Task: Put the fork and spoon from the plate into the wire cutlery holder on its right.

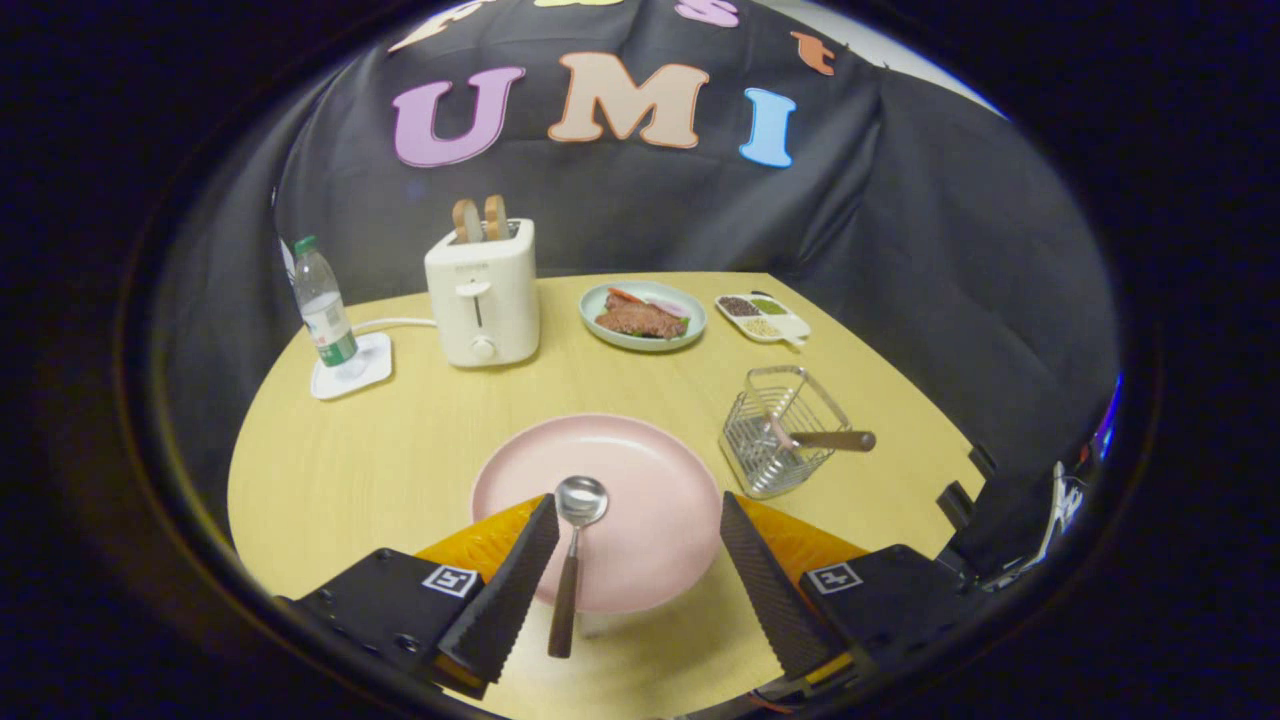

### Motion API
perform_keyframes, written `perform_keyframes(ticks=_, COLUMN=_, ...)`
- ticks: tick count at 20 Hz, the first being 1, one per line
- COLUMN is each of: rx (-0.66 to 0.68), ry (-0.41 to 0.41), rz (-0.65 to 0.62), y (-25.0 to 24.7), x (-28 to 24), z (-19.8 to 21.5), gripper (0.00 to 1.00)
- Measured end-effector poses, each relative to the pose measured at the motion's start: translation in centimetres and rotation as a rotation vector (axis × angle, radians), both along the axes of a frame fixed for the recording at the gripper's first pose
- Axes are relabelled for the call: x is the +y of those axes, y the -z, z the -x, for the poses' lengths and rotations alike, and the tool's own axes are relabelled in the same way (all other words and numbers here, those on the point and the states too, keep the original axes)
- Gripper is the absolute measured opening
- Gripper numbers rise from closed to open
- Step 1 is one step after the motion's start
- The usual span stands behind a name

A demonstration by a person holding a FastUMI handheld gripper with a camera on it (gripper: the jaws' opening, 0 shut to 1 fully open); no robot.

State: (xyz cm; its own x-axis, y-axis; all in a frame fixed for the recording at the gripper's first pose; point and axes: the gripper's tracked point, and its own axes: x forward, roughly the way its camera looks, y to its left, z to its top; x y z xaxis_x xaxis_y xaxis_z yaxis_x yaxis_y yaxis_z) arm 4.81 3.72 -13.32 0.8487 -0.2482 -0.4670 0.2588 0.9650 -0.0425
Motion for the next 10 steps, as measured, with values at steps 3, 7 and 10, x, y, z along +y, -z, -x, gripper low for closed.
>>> perform_keyframes(ticks=3, rx=0.023, ry=0.014, rz=-0.007, y=2.1, x=0.9, z=0.0, gripper=1.00)
perform_keyframes(ticks=7, rx=0.045, ry=0.025, rz=-0.020, y=4.1, x=1.5, z=-0.3, gripper=1.00)
perform_keyframes(ticks=10, rx=0.053, ry=0.029, rz=-0.047, y=5.1, x=1.9, z=-0.7, gripper=1.00)
